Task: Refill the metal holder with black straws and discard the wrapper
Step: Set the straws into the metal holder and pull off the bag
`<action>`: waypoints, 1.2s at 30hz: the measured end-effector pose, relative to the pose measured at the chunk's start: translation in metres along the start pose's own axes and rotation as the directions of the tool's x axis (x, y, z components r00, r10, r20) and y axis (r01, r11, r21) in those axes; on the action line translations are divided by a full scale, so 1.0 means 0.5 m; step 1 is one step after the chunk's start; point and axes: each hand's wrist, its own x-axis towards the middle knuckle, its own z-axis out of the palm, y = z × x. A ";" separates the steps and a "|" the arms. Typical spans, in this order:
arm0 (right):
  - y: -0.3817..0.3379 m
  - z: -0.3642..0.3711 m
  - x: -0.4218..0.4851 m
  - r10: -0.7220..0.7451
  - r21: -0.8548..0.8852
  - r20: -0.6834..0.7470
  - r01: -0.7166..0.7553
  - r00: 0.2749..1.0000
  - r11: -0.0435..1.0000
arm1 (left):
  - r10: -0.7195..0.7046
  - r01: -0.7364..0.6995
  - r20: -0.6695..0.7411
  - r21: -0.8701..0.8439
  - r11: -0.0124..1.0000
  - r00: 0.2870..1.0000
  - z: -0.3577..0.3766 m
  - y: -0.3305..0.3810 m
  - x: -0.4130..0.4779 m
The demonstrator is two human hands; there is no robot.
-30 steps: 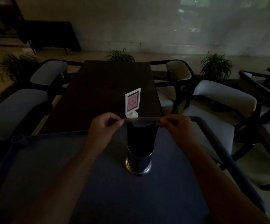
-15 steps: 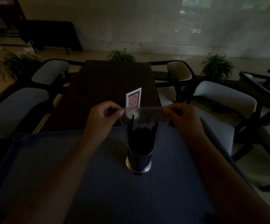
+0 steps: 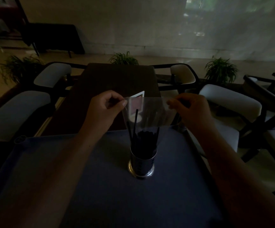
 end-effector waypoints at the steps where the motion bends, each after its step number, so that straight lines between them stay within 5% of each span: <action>1: -0.006 -0.004 0.003 -0.013 0.001 -0.008 0.013 1.000 1.000 | 0.004 -0.004 -0.004 0.001 1.000 1.000 -0.001 0.005 0.003; 12: 0.010 0.005 -0.005 0.006 -0.055 0.023 -0.005 1.000 0.998 | -0.077 0.076 0.020 0.035 0.996 0.997 0.006 0.004 -0.008; 21: -0.029 -0.023 0.029 -0.079 -0.010 -0.052 0.078 0.996 0.997 | 0.075 -0.068 -0.057 0.112 0.991 0.996 -0.011 0.047 0.030; 36: -0.111 -0.080 0.079 -0.226 -0.016 -0.111 0.226 0.968 0.974 | 0.171 -0.174 -0.128 -0.015 0.985 0.977 -0.045 0.119 0.072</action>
